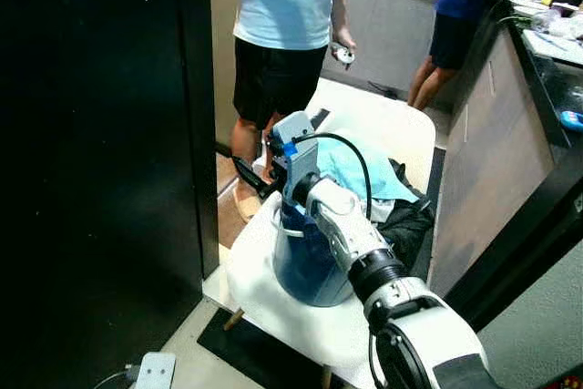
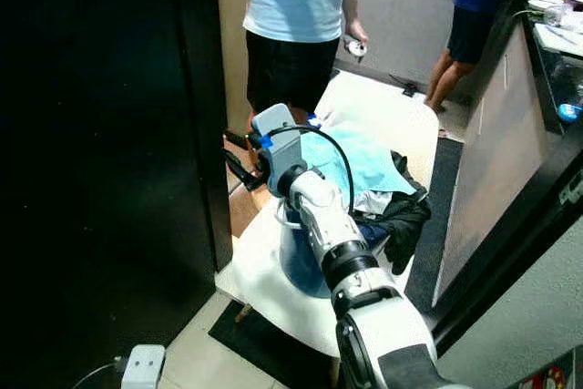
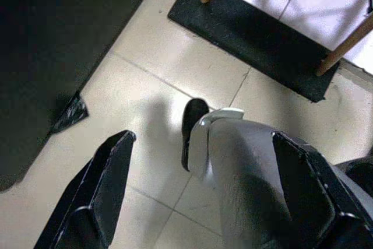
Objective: Clothes washing
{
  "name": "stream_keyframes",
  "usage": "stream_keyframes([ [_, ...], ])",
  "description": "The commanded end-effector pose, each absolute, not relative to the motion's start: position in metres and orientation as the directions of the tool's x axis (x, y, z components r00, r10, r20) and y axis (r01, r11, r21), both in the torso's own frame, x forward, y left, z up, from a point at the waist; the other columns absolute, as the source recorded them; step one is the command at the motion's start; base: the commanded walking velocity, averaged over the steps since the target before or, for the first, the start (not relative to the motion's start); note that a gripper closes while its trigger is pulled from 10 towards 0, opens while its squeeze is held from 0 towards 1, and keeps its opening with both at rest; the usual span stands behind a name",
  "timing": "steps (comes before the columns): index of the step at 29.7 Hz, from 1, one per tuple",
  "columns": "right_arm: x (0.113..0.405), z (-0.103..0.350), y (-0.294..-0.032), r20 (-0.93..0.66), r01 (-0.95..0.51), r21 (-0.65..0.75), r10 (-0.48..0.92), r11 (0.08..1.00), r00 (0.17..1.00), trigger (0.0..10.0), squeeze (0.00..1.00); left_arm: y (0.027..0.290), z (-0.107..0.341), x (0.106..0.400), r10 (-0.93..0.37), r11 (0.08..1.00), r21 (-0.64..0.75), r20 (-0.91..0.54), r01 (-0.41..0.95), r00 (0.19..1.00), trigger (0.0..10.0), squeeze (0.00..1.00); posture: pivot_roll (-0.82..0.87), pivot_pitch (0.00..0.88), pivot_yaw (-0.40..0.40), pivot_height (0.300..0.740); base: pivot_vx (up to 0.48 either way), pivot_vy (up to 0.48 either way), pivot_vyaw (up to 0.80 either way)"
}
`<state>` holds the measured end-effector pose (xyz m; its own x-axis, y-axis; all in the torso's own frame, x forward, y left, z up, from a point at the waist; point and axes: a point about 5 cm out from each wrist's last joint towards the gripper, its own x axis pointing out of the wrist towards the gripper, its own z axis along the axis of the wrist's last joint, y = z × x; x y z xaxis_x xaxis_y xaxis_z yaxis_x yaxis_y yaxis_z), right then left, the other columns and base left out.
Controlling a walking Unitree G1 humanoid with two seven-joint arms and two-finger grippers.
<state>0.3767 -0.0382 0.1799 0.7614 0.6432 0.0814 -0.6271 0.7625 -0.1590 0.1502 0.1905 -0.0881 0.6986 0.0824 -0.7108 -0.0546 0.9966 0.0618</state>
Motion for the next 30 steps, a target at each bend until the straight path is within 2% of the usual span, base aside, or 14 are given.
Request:
stream_keyframes([
  [1, 0.379, 0.181, -0.041, 0.081, -0.618, -0.147, 0.632, 0.772, 0.771, 10.0, 0.00, 0.189, -0.090, 0.148, 0.083, 0.996, 0.069, -0.720, -0.048, 0.689, 10.0, 0.00, 0.18, 0.000, -0.099, 0.740, 0.000, 0.000, 0.00],
  [13, 0.377, 0.182, -0.032, 0.076, -0.632, -0.149, 0.647, 0.760, 0.759, 10.0, 0.00, 0.189, -0.088, 0.150, 0.068, 0.998, 0.059, -0.709, -0.037, 0.702, 10.0, 0.00, 0.19, 0.000, -0.102, 0.740, 0.000, 0.000, 0.00],
  [30, 0.369, 0.181, -0.012, 0.065, -0.673, -0.184, 0.692, 0.716, 0.719, 10.0, 0.00, 0.184, -0.087, 0.154, 0.047, 0.999, 0.041, -0.697, -0.026, 0.716, 10.0, 0.00, 0.19, 0.000, -0.100, 0.740, 0.297, 0.000, 0.00],
])
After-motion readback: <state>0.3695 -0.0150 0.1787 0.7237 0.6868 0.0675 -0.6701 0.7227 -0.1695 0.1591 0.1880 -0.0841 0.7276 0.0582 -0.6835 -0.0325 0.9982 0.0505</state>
